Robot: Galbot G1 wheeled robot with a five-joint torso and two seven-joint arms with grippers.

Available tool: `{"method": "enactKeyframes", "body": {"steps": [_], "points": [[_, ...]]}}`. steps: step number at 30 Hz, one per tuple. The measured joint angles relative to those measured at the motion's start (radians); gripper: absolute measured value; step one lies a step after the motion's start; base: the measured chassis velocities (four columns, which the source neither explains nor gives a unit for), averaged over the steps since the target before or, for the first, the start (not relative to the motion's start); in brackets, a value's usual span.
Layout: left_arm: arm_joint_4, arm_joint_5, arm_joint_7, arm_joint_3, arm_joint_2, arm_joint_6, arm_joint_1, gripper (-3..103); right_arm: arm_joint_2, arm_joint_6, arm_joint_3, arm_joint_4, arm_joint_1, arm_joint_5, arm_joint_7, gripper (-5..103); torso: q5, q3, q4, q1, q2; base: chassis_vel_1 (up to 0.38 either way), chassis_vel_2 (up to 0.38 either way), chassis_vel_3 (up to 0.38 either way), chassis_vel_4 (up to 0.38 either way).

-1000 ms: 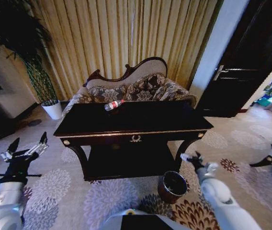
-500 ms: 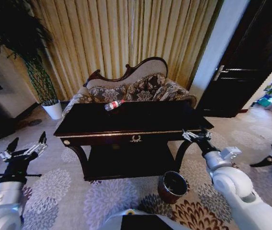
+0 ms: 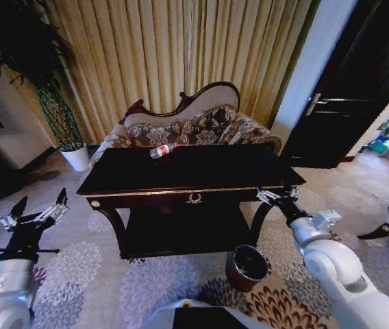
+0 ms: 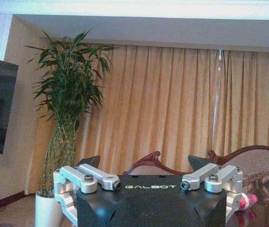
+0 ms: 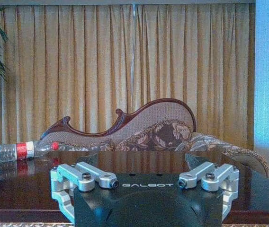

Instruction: Move to the front of the table and place the trash on the table into the trash bin.

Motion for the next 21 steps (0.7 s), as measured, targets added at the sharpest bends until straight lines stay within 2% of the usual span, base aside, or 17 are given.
{"method": "enactKeyframes", "body": {"steps": [21], "points": [[0.0, 0.001, -0.001, 0.001, -0.006, -0.002, 0.0, 100, -0.011, 0.019, -0.032, -0.013, 0.004, 0.002, -0.001, 100, -0.0002, 0.0, 0.0003, 0.001, 0.0, -0.149, 0.147, 0.143, -0.144]]}}
